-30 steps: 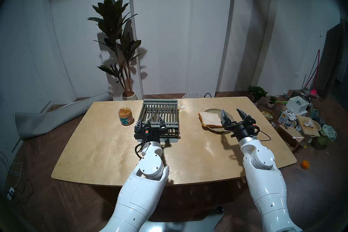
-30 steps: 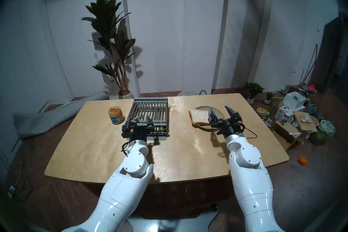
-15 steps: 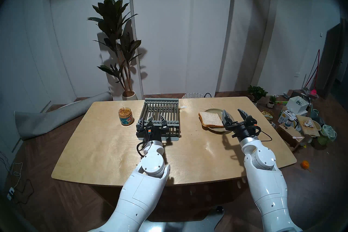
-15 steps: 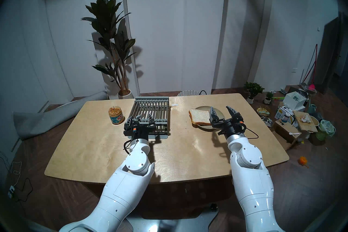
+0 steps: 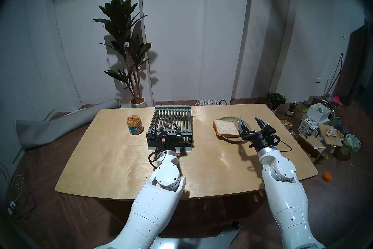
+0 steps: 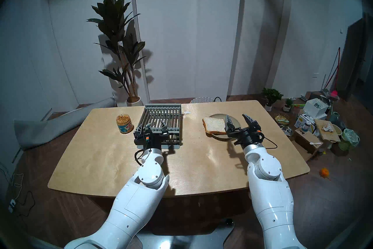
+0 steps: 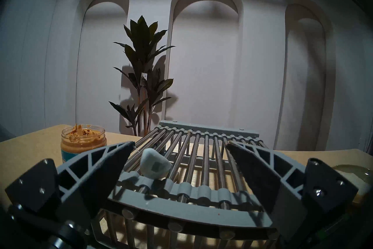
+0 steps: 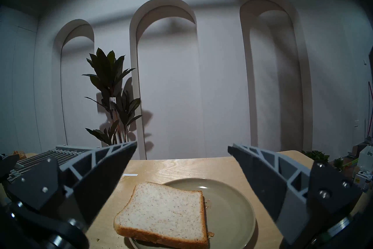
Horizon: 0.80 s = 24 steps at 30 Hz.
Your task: Spread peanut butter over the slice of bread with the knife
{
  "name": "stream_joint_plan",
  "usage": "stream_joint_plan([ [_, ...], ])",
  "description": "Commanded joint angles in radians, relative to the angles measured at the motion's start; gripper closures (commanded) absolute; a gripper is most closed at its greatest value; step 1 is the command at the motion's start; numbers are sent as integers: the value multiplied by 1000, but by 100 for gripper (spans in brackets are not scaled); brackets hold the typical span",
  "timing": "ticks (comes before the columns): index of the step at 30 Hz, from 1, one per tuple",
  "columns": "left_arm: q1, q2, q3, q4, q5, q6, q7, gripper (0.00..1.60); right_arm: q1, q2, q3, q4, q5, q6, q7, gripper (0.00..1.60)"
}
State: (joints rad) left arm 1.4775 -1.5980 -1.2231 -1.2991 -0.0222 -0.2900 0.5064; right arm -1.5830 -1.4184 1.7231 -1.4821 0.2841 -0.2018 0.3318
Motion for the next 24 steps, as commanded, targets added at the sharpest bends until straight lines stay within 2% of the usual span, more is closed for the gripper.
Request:
stream_joint_plan([
  [1, -44, -7, 2, -1, 9, 7, -2, 3, 21, 4, 5, -8, 5, -8, 4, 0],
  [22, -60, 9, -27, 25, -22, 23, -33, 35, 21, -2, 7, -5, 4, -10, 9, 0],
  [23, -60, 11, -29, 25, -24, 23, -36, 39, 20, -3, 6, -7, 3, -10, 9, 0],
  [24, -59, 11, -30, 25, -25, 24, -39, 56, 19, -3, 6, -8, 3, -10, 8, 0],
])
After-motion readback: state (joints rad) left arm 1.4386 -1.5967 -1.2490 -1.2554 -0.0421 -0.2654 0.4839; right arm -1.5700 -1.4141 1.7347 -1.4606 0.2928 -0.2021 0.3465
